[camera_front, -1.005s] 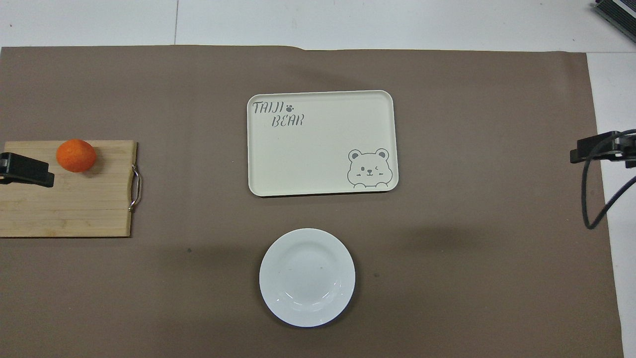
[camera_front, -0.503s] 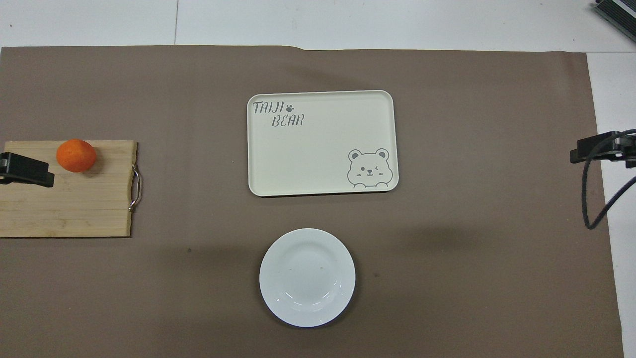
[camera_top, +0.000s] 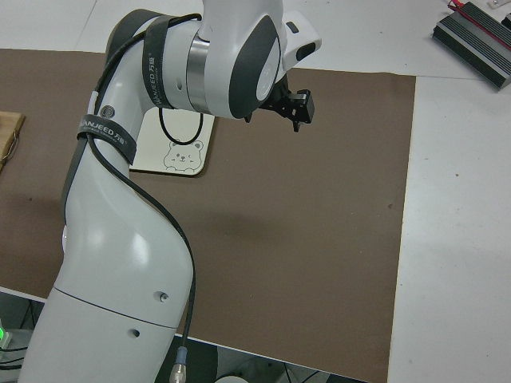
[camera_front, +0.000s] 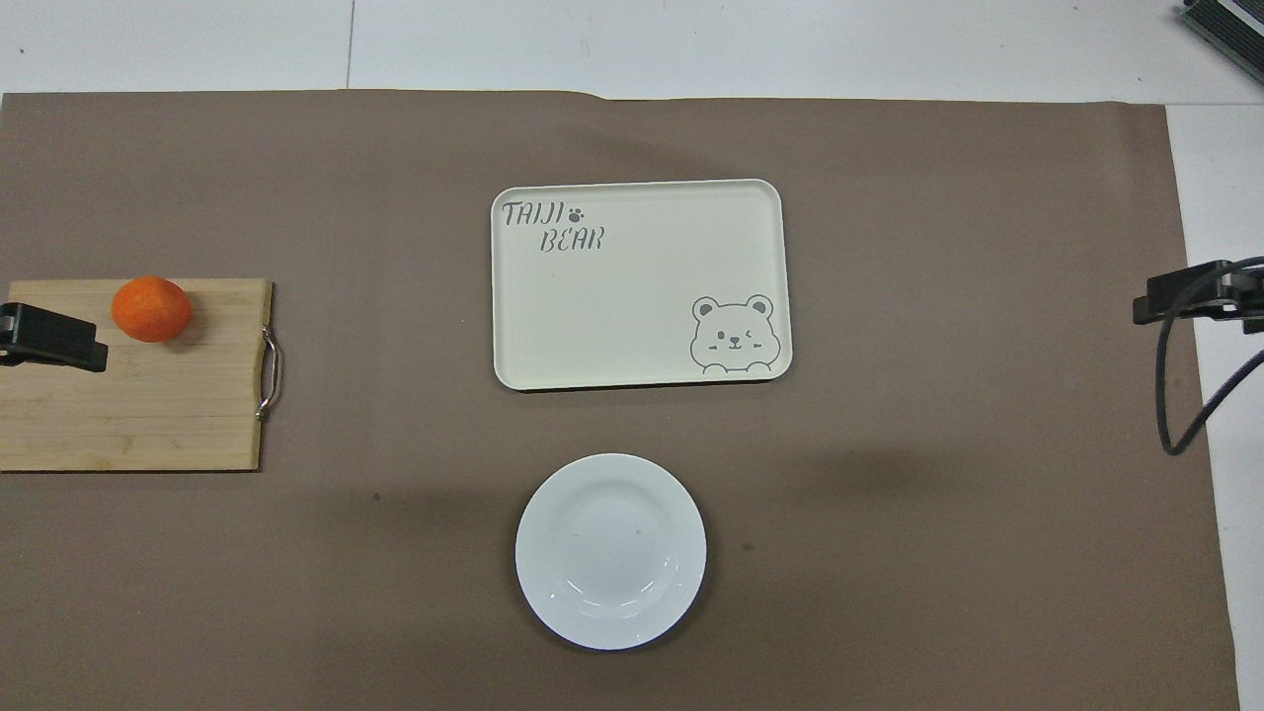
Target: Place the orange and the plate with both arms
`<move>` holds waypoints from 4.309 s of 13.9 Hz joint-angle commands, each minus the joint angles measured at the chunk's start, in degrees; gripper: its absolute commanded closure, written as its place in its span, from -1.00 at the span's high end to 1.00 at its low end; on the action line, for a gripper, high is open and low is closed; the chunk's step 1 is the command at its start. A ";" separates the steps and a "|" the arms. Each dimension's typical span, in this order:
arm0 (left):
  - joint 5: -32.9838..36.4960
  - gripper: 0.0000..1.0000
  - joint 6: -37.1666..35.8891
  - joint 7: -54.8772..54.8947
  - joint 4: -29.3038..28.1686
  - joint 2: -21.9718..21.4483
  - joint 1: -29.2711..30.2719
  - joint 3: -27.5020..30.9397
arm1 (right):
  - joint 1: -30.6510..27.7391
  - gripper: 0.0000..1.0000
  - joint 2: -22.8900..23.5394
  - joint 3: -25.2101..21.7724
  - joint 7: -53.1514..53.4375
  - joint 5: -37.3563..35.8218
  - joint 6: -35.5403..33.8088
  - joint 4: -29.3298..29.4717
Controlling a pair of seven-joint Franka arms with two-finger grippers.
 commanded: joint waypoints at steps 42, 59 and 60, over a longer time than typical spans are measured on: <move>-0.79 1.00 -0.96 -0.26 -0.18 -0.79 0.50 -0.57 | -0.56 1.00 -0.30 0.74 1.19 -0.22 -0.41 -0.31; -0.97 1.00 11.84 5.79 -6.14 -0.09 3.74 0.04 | -0.56 1.00 -0.30 0.74 1.19 -0.22 -0.41 -0.31; -0.97 1.00 14.73 7.63 -8.16 0.09 4.18 0.04 | -0.56 1.00 -0.38 0.74 1.19 -0.22 -0.41 -0.31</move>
